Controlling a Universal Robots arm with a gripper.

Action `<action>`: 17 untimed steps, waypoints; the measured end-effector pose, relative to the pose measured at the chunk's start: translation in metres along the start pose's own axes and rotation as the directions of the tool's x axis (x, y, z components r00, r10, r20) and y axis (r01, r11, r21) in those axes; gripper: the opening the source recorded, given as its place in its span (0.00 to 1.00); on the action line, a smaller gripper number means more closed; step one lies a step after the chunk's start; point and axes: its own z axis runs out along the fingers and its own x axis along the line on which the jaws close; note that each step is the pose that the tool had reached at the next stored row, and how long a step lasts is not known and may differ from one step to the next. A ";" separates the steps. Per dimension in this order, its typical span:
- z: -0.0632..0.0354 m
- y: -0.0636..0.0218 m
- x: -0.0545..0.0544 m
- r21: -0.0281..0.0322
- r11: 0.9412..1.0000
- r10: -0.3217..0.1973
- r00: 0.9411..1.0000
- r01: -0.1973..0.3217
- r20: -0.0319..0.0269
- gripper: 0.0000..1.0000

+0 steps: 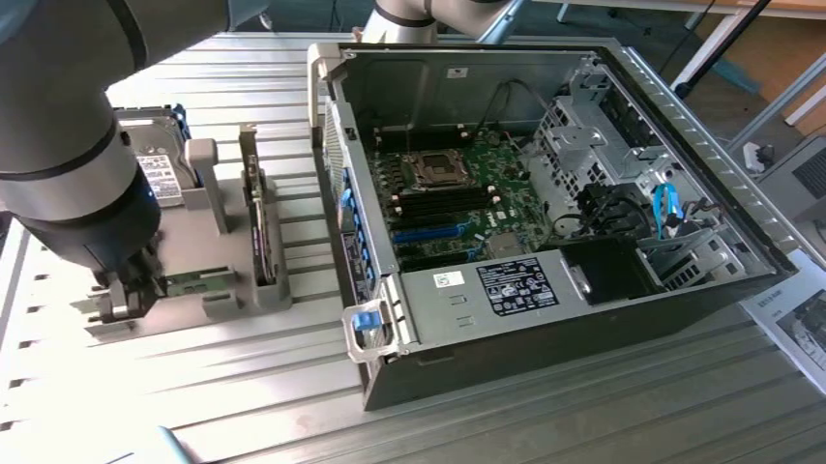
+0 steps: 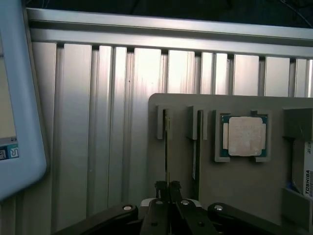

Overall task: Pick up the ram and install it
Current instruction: 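Pick up the ram and move it above insertion slot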

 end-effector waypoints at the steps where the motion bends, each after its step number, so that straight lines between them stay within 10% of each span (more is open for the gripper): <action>1: -0.0062 0.0002 0.000 0.000 1.000 0.000 1.000 0.000 0.000 0.12; 17: -0.0983 0.0029 -0.006 0.000 1.000 0.000 1.000 0.000 0.000 0.12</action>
